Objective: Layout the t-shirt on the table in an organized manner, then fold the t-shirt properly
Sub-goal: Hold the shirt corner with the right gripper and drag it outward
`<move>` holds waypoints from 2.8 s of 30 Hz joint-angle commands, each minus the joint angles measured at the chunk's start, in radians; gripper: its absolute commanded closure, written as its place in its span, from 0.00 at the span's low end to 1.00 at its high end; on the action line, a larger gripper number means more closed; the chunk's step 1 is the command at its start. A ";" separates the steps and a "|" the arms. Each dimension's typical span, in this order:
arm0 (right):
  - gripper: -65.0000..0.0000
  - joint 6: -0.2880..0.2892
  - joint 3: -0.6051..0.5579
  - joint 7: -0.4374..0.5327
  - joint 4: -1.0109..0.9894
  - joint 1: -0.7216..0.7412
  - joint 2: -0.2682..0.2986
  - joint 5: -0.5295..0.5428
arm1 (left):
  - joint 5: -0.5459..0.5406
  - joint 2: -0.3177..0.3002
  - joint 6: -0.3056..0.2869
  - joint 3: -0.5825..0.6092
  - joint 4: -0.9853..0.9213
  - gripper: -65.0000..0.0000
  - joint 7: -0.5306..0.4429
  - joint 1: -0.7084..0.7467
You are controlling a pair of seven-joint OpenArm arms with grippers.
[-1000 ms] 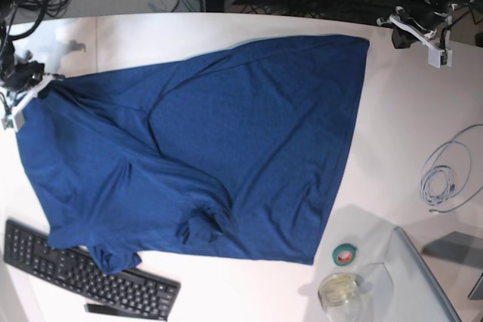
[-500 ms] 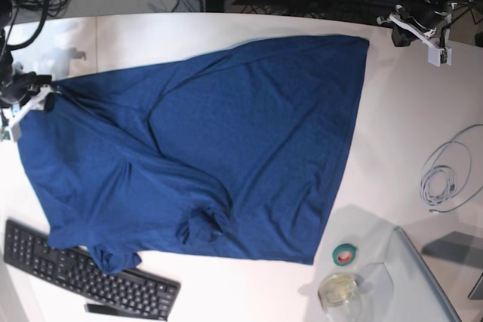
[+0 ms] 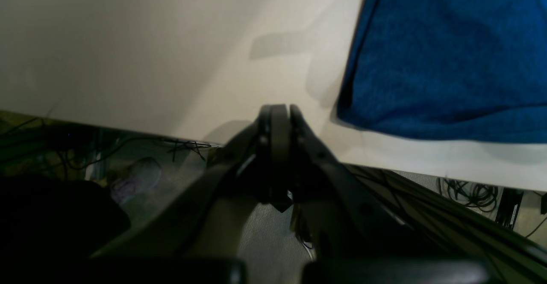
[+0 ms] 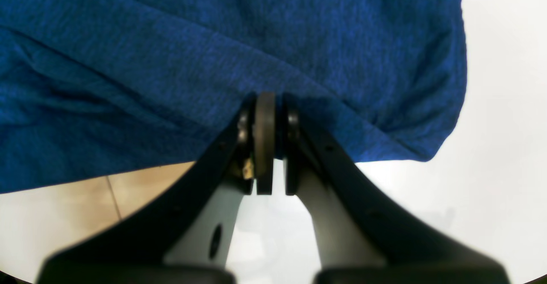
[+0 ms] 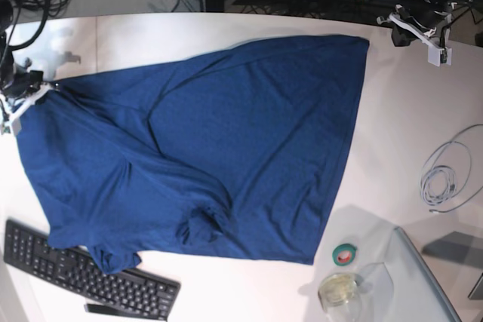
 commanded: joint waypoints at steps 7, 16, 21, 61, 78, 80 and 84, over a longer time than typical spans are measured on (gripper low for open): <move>1.00 0.000 0.015 0.013 0.040 -0.001 0.024 0.007 | -0.013 -0.012 -0.007 -0.005 0.017 1.00 -0.016 0.006; 0.73 -0.003 0.009 0.016 0.049 0.024 0.019 0.009 | -0.015 -0.012 -0.007 -0.005 0.017 1.00 -0.016 0.006; 0.67 -0.003 0.007 0.016 -0.007 0.047 0.019 0.009 | -0.015 -0.012 -0.007 -0.005 0.017 1.00 -0.016 0.006; 1.00 0.001 0.015 -0.013 0.204 -0.156 0.053 0.012 | -0.009 -0.014 -0.007 -0.007 0.026 1.00 -0.016 0.004; 1.00 0.080 0.015 -0.023 0.208 -0.222 0.050 0.010 | -0.007 -0.034 -0.007 -0.005 0.025 1.00 -0.016 0.004; 1.00 0.098 0.015 -0.036 0.208 -0.228 0.052 0.009 | -0.007 -0.034 -0.007 -0.005 0.025 1.00 -0.016 0.004; 1.00 0.104 0.015 -0.038 0.204 -0.234 0.056 0.009 | -0.007 -0.034 -0.007 -0.005 0.025 1.00 -0.016 0.004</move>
